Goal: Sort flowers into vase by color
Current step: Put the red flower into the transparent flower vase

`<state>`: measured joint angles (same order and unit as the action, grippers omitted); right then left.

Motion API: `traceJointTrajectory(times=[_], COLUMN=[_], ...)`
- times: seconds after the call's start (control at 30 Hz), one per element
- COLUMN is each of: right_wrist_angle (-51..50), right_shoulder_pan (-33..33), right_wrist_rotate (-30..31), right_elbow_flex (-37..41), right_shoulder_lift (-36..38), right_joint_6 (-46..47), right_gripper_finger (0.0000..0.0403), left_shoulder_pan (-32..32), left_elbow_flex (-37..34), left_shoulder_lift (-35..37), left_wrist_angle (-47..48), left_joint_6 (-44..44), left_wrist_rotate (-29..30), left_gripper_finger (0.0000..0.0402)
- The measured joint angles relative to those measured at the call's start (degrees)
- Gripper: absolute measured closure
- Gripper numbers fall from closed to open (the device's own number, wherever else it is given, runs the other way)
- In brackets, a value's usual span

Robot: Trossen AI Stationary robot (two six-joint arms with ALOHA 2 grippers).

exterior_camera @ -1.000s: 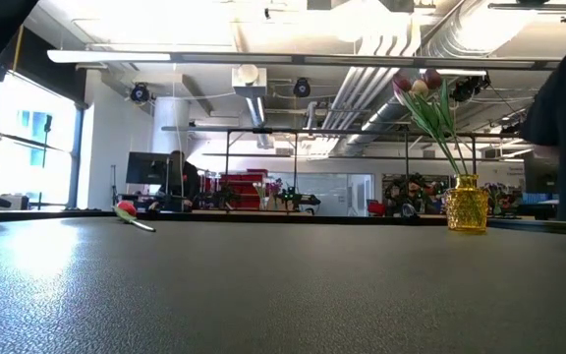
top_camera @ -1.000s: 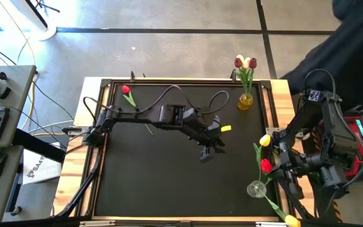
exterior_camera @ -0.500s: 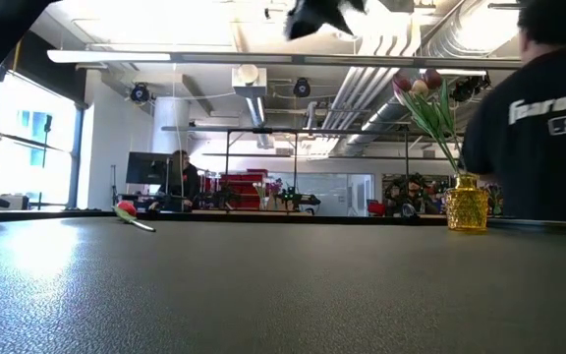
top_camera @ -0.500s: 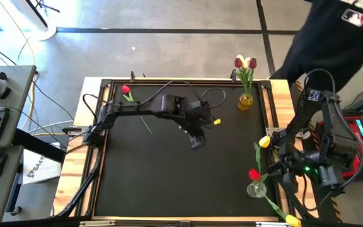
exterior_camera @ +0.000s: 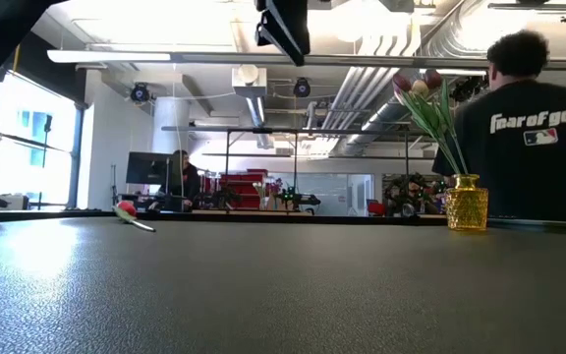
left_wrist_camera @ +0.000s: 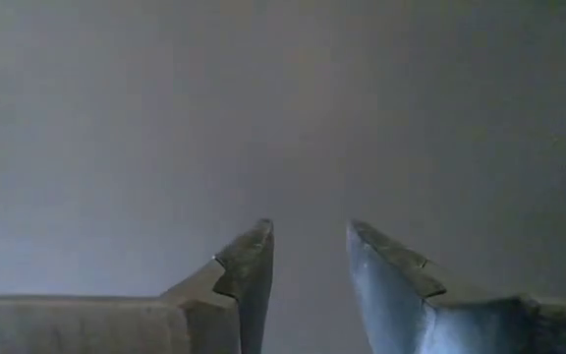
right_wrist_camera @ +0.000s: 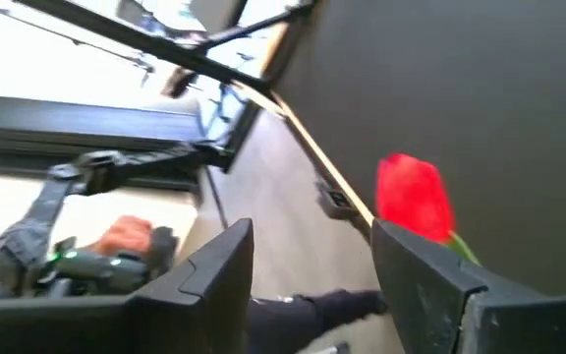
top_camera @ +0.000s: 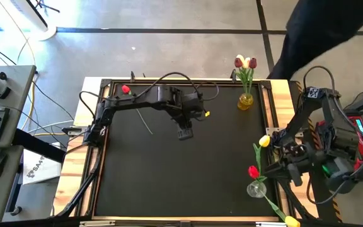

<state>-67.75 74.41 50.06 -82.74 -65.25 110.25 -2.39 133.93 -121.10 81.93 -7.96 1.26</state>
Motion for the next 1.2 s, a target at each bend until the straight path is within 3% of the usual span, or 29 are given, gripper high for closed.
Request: traceJointTrajectory(times=[0.27, 0.47, 0.6, 0.8, 0.97, 1.1, 1.2], right_wrist_angle=[4.25, 4.81, 4.02, 3.78, 3.8, 4.14, 3.79], right_shoulder_pan=[-0.17, -0.17, -0.17, -1.81, -3.53, -4.2, -4.75], right_wrist_rotate=[8.81, 9.85, 12.11, 15.92, 15.03, 14.87, 14.87], right_elbow_flex=[-0.02, -0.02, -0.02, -0.02, -0.02, -0.02, -0.02], right_shoulder_lift=[-1.02, -2.36, -2.64, -2.62, -3.15, -3.81, -4.07], right_joint_6=[-2.53, -1.56, -0.3, -1.17, -1.71, -2.92, -2.95], right_gripper_finger=[0.0209, 0.0209, 0.0209, 0.0209, 0.0209, 0.0209, 0.0209], left_shoulder_pan=[-0.32, 0.26, 0.06, 2.37, 3.38, 1.23, -0.93], left_elbow_flex=[0.0, 0.0, 0.0, -0.46, -12.34, -29.71, -44.62], left_shoulder_lift=[0.25, 6.04, 10.18, 15.32, 22.56, 31.11, 38.39], left_wrist_angle=[1.38, 1.1, 1.87, 8.34, 3.17, -3.43, -12.63], left_joint_6=[2.86, 0.15, -2.03, -8.64, -11.61, -15.89, -19.44], left_wrist_rotate=[-0.83, -1.1, 4.36, 18.29, 20.64, 19.76, 15.64], left_gripper_finger=[0.0312, 0.0322, 0.0323, 0.0323, 0.0323, 0.0323, 0.0323])
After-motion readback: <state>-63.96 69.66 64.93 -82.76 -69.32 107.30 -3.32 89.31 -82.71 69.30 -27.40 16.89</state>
